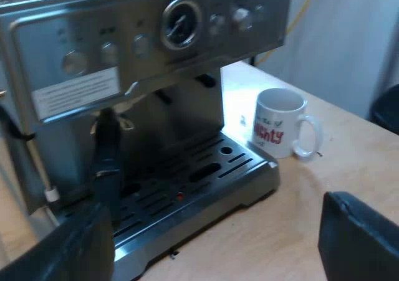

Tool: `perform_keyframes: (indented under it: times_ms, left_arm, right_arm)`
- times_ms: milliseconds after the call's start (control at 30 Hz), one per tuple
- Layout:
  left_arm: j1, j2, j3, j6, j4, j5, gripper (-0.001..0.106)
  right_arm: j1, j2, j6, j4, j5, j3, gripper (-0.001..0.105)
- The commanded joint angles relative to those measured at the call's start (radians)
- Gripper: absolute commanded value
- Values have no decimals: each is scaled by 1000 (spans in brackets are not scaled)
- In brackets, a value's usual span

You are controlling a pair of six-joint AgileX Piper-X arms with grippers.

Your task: Place mug into machine

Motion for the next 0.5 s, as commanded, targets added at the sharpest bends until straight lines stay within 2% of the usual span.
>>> perform_keyframes:
  times_ms: [33,333,500]
  left_arm:
    - [-27,34,-10,2,-48,13,69]
    - [-152,187,-15,3,-167,21,69]
    - [-254,278,-15,3,-221,21,69]
  right_arm:
    - [-2,38,-25,-10,-27,-21,64]
    - [-2,145,-10,-74,-79,-28,64]
    - [-2,205,-10,-102,-81,-28,64]
